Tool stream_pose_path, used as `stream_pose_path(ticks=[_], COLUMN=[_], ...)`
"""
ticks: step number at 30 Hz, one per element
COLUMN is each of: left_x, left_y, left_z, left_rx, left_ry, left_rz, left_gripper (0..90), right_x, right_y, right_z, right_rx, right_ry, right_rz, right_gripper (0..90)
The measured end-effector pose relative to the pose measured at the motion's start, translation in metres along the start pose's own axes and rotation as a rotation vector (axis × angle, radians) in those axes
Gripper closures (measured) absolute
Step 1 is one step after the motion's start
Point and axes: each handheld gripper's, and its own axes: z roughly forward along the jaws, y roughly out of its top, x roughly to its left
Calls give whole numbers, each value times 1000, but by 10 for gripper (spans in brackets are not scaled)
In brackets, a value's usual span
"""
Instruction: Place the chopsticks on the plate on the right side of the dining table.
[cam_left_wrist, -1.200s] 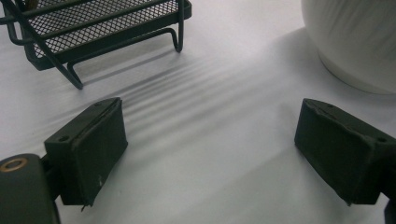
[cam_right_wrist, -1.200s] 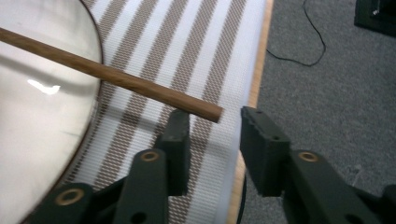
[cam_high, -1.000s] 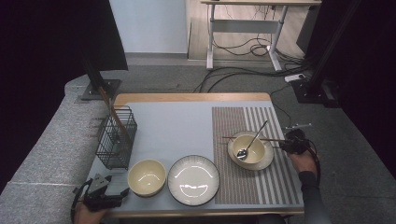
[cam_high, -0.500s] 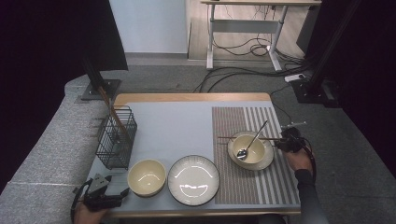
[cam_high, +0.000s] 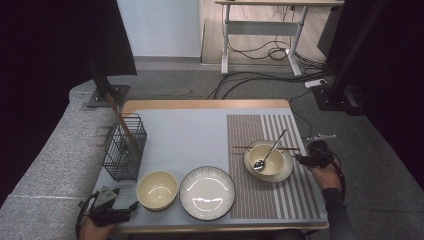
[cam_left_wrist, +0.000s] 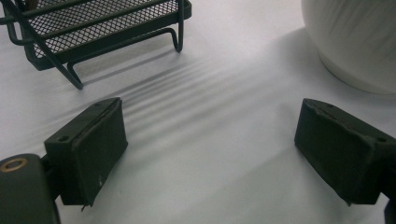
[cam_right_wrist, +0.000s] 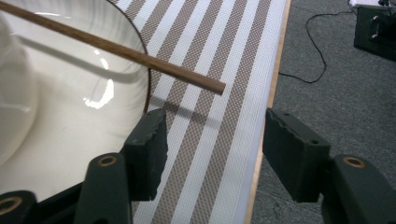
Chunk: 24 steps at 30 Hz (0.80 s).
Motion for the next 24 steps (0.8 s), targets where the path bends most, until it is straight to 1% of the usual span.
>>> stream_pose_path(ticks=[3,9,11,14,18,20,24], left_x=[0,2,2,2,5,6,7], left_y=[1,6,8,11,13,13,13], left_z=[0,0,0,0,3,4,5], left_rx=[10,45,58,70,67,70,67], left_ry=[-1,-12,-13,-14,-6,-6,-7], left_rz=[2,10,14,25,31,26,18], left_gripper=[89,88,90,110,104,81,67], right_x=[3,11,15,23,36,42,54], right_y=[-3,-11,-13,-18,-22,-24,-26], right_z=[-11,-30,-36,-45,-55,-59,-66], right_rx=[-7,-16,-23,-30,-44,-52,-58], right_ry=[3,25,33,48,69,82,103], right_rz=[-18,-47,-62,-84,-109,-122,-139], right_gripper=[361,307,305,301,284,274,248])
